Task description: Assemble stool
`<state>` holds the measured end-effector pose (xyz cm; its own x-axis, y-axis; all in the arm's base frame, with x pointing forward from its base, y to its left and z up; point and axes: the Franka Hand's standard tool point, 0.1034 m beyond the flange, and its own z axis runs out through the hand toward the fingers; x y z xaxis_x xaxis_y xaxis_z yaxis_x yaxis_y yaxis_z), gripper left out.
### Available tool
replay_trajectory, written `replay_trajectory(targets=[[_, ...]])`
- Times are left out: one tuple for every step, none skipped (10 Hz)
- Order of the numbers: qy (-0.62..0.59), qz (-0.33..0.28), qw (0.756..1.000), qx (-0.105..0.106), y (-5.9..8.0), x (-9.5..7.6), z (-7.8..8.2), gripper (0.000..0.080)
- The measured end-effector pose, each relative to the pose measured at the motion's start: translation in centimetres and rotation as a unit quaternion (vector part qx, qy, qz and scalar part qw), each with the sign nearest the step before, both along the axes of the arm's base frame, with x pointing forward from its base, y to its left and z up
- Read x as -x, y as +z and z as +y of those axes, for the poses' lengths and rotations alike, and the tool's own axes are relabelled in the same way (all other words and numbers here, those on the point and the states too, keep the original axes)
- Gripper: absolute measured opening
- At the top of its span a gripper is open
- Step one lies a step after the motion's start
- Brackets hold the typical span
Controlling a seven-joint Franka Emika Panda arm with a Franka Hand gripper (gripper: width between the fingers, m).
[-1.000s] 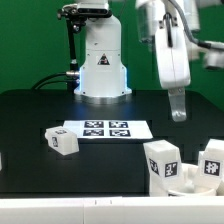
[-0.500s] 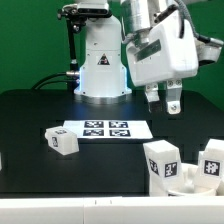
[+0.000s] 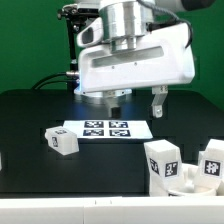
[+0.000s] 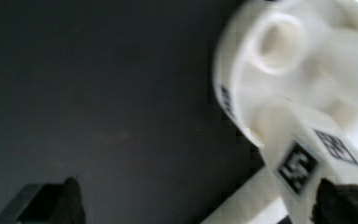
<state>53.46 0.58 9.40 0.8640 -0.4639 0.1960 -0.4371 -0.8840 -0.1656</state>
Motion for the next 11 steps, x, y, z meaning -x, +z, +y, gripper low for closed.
replay_trajectory(targets=[[0.036,-0.001,0.999,0.012,-0.1,0.1,-0.4,0.0649],[0.071,-0.001,0.997,0.024,-0.1,0.0,-0.5,0.0649],[0.099,-0.001,0.995,0.034,-0.1,-0.1,-0.6,0.0649],[0.118,0.000,0.992,0.042,-0.1,-0.1,-0.8,0.0649],[0.156,0.000,0.986,0.054,-0.1,-0.1,-1.0,0.0649],[0.192,0.010,0.980,0.060,-0.7,0.3,-2.0,0.0649],[0.255,0.044,0.964,0.061,-1.8,1.3,-2.5,0.0649],[0.287,0.062,0.954,0.064,-2.2,1.6,-3.2,0.0649],[0.320,0.065,0.942,0.074,-2.7,1.9,-4.2,0.0649],[0.337,0.055,0.936,0.089,-2.7,1.8,-4.6,0.0649],[0.346,0.056,0.932,0.093,-2.7,1.8,-4.7,0.0649]])
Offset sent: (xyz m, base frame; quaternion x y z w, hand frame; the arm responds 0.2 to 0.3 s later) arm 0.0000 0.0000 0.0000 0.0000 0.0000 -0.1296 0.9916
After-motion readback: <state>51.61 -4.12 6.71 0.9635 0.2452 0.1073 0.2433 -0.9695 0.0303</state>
